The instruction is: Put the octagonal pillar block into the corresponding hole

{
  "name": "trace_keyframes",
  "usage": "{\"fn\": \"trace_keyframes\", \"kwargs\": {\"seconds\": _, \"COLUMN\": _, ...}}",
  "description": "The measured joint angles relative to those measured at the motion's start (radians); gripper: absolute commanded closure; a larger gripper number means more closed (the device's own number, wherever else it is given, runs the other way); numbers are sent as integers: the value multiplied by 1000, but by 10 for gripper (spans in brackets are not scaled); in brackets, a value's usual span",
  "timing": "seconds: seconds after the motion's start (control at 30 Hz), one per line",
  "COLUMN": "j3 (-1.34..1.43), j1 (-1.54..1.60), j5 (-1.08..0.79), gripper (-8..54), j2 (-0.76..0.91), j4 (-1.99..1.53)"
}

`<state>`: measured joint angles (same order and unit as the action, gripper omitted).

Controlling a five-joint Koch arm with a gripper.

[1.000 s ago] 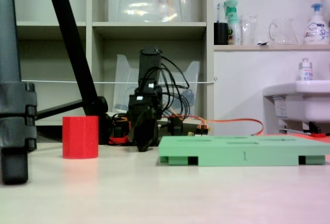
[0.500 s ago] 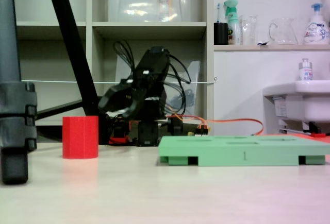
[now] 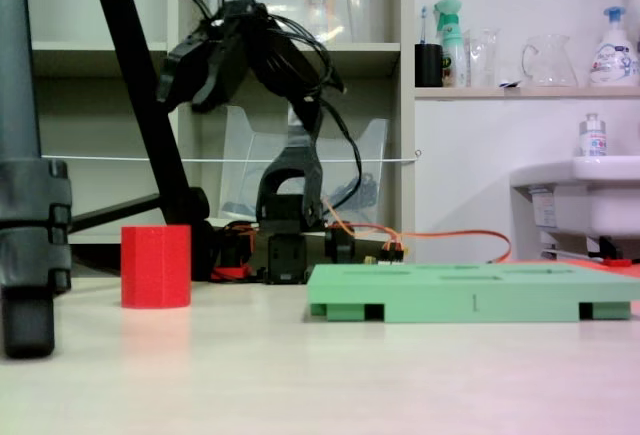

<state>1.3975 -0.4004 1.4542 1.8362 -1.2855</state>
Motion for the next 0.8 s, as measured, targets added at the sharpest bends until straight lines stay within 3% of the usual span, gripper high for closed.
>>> {"fn": "trace_keyframes", "kwargs": {"seconds": 0.1, "j3": -80, "j1": -2, "j5": 0, "gripper": 302, "j2": -109, "j4": -147}}
{"fn": "trace_keyframes", "kwargs": {"seconds": 0.27, "j3": -80, "j1": 2, "j5": -34, "gripper": 276, "j2": -132, "j4": -186}}
{"fn": "trace_keyframes", "kwargs": {"seconds": 0.33, "j3": -80, "j1": 6, "j5": -80, "gripper": 22, "j2": -149, "j4": -189}}
{"fn": "trace_keyframes", "kwargs": {"seconds": 0.37, "j3": -80, "j1": 26, "j5": -94, "gripper": -56, "j2": -153, "j4": -189}}
{"fn": "trace_keyframes", "kwargs": {"seconds": 0.8, "j3": -5, "j1": 23, "j5": -264, "gripper": -71, "j2": -374, "j4": -150}}
